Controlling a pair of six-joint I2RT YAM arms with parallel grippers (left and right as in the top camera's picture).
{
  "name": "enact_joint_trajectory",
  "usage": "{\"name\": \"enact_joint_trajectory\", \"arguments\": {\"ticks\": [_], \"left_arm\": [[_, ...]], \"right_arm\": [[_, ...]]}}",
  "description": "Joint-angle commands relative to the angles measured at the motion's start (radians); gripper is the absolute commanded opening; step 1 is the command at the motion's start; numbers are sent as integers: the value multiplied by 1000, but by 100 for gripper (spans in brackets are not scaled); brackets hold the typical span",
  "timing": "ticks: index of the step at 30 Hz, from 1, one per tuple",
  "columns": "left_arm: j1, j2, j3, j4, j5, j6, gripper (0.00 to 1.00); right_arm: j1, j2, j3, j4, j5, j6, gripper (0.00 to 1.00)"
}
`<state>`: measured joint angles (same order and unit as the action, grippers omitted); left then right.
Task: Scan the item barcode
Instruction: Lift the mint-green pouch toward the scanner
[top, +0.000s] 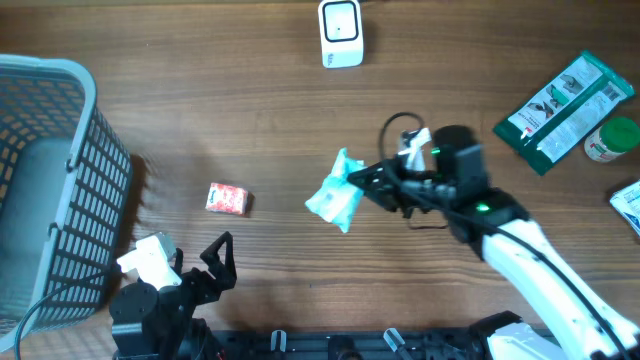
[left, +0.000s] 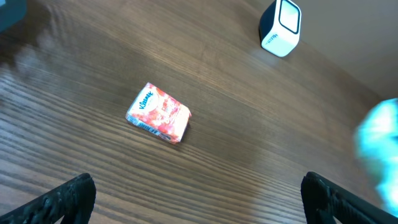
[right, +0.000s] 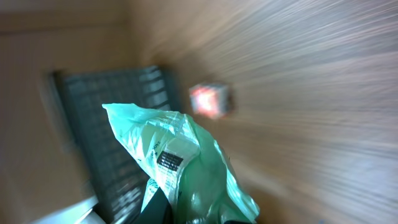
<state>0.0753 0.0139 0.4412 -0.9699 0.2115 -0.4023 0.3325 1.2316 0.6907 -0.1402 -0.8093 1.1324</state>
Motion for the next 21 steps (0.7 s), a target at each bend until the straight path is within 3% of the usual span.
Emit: {"name": "enact_joint_trajectory", "arguments": {"ticks": [1, 12, 14, 15, 17, 19, 20, 21], "left_arm": [[5, -7, 0, 3, 16, -5, 100], [5, -7, 0, 3, 16, -5, 100], [5, -7, 0, 3, 16, -5, 100], [5, -7, 0, 3, 16, -5, 100], [5, -7, 0, 3, 16, -5, 100], [5, -7, 0, 3, 16, -5, 100], [5, -7, 0, 3, 16, -5, 100], [5, -7, 0, 3, 16, -5, 100]], "right_arm": [[-55, -27, 10, -1, -387, 117, 4], [-55, -27, 10, -37, -427, 152, 4], [-55, -27, 10, -29, -378, 97, 4], [-40, -27, 10, 62, -287, -101, 4], [-17, -27, 10, 183, -271, -202, 4], [-9, -27, 10, 526, -291, -84, 4], [-9, -27, 10, 792, -260, -49, 4], [-9, -27, 10, 985, -193, -85, 5]]}}
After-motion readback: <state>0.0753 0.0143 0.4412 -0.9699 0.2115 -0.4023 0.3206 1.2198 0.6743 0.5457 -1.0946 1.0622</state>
